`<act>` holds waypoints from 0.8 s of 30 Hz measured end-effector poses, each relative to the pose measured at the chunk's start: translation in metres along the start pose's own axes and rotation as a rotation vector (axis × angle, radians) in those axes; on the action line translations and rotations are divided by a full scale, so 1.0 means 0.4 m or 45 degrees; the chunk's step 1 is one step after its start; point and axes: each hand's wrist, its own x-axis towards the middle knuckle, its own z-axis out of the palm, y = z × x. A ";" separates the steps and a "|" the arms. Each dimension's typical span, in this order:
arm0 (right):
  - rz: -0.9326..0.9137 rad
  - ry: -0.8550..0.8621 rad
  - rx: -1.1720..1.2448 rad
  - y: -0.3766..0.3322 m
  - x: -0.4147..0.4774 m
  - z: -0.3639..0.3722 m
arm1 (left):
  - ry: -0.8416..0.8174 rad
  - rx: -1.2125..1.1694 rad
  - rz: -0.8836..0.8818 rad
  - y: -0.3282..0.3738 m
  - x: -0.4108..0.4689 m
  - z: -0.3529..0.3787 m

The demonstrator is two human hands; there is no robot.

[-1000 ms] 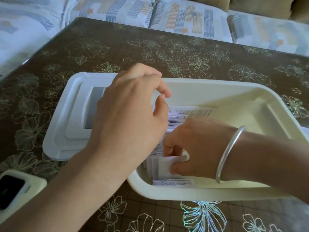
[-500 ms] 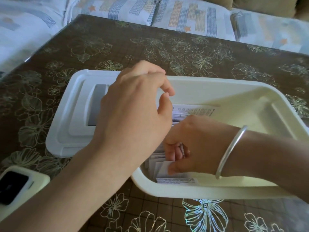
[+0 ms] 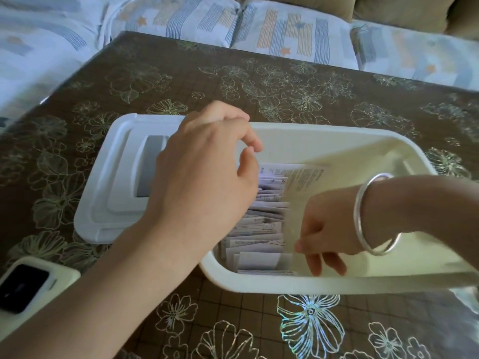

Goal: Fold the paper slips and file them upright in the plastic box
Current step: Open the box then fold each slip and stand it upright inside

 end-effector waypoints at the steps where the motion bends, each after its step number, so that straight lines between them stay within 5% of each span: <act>1: -0.038 -0.025 -0.020 -0.006 0.012 0.008 | 0.001 0.001 0.005 -0.001 0.000 0.001; 10: -0.106 0.132 0.124 0.006 -0.012 -0.003 | 0.096 0.063 0.103 -0.003 0.005 -0.001; 14: -0.225 0.638 0.362 0.049 -0.099 0.010 | 0.186 0.153 0.248 0.033 -0.001 -0.018; 20: -0.496 1.242 1.030 0.129 -0.272 0.166 | 0.148 -0.098 0.502 0.224 -0.071 0.001; 24: -0.355 1.492 1.340 0.232 -0.305 0.334 | 0.033 -0.234 0.684 0.336 -0.171 0.082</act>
